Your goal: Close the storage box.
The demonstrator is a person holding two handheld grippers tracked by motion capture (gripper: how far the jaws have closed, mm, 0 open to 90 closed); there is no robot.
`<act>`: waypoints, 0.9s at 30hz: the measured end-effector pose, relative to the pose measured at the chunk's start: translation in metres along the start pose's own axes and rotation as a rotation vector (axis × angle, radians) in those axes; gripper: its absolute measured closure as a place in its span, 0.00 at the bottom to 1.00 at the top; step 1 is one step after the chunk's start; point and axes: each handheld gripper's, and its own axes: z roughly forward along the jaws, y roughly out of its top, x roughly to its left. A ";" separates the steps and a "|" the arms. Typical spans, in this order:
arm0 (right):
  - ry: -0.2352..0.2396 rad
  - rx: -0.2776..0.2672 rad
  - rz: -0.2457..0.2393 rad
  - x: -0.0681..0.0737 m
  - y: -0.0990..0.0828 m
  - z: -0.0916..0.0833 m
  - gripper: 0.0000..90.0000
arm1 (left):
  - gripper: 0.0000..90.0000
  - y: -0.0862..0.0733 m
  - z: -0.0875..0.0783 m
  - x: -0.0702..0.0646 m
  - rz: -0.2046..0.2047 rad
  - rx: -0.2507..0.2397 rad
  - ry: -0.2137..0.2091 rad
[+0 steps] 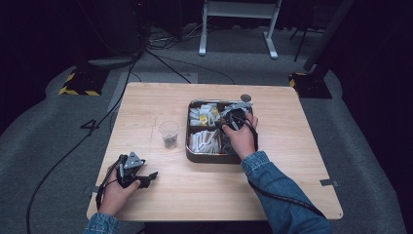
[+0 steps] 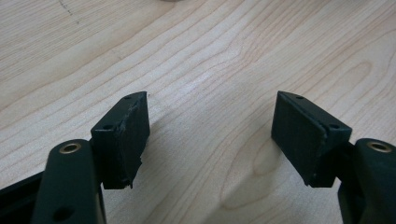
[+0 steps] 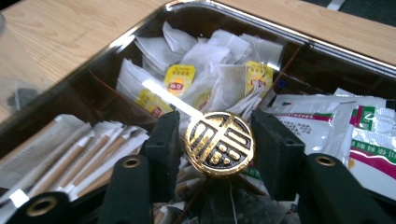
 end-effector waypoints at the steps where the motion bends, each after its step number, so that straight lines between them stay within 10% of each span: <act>1: 0.006 -0.012 0.005 0.000 0.002 -0.003 0.58 | 0.32 0.000 0.000 0.000 0.000 0.000 0.000; 27: 0.065 -0.138 0.015 -0.033 0.005 -0.085 0.45 | 0.31 0.001 0.001 0.000 0.000 0.002 -0.001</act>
